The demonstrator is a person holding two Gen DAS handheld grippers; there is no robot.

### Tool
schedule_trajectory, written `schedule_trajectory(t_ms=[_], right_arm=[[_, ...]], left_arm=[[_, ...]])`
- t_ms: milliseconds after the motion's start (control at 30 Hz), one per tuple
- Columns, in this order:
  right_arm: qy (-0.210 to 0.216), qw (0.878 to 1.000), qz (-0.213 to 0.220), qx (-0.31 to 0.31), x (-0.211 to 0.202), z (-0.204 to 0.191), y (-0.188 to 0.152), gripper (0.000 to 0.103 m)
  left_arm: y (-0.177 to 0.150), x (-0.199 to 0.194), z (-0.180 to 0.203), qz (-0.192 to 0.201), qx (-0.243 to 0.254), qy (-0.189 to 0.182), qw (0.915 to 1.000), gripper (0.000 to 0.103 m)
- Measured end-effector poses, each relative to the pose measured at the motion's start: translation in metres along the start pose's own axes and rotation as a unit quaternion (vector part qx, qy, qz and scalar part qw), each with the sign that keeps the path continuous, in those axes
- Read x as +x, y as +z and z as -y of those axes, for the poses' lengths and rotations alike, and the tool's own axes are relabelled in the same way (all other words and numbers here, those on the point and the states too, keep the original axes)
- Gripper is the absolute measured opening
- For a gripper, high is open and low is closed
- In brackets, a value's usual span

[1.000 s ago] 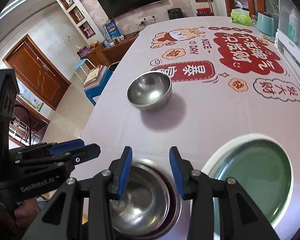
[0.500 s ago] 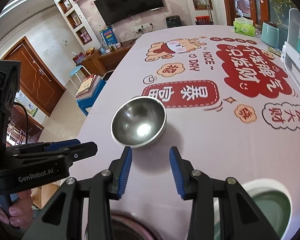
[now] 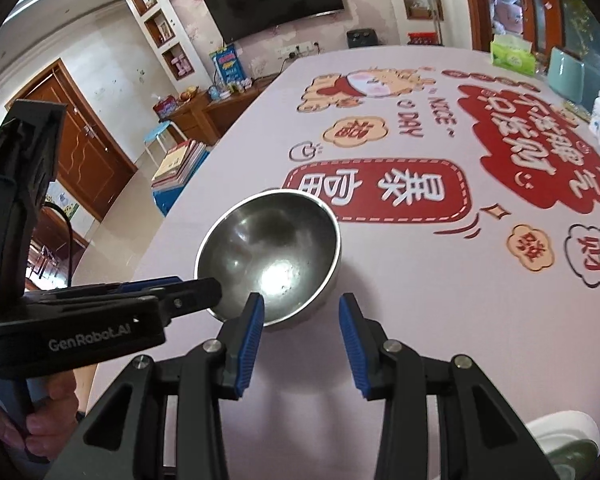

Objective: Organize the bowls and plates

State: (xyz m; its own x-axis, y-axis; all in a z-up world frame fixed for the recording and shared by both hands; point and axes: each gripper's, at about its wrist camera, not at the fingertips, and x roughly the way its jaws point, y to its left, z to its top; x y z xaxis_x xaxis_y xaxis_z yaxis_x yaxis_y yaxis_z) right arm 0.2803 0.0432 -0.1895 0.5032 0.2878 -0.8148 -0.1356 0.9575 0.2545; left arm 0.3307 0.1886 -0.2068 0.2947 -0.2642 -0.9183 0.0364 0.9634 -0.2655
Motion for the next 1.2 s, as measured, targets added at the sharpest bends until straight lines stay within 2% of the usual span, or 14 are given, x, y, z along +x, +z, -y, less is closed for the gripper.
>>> schedule_trajectory(t_ms=[267, 400, 500, 833, 1200], right_arm=[[0.014, 1.0, -0.025, 0.004, 0.016, 0.004, -0.003, 0.038], [0.02, 0.999, -0.031, 0.011, 0.018, 0.007, -0.003, 0.03], [0.021, 0.999, -0.037, 0.02, 0.02, 0.009, -0.004, 0.025], [0.026, 0.999, -0.039, 0.026, 0.014, 0.006, -0.004, 0.022], [0.031, 0.999, -0.015, 0.01, -0.017, -0.007, -0.008, 0.022]], left_arm=[[0.0, 0.023, -0.004, -0.02, -0.019, -0.009, 0.9996, 0.034], [-0.001, 0.032, -0.004, -0.031, -0.026, -0.014, 0.9991, 0.02], [-0.003, 0.032, -0.002, -0.027, -0.013, -0.001, 0.9995, 0.016], [-0.01, 0.025, -0.004, -0.033, -0.022, -0.001, 0.9992, 0.015], [-0.025, -0.01, -0.003, -0.013, -0.017, -0.006, 0.9998, 0.016]])
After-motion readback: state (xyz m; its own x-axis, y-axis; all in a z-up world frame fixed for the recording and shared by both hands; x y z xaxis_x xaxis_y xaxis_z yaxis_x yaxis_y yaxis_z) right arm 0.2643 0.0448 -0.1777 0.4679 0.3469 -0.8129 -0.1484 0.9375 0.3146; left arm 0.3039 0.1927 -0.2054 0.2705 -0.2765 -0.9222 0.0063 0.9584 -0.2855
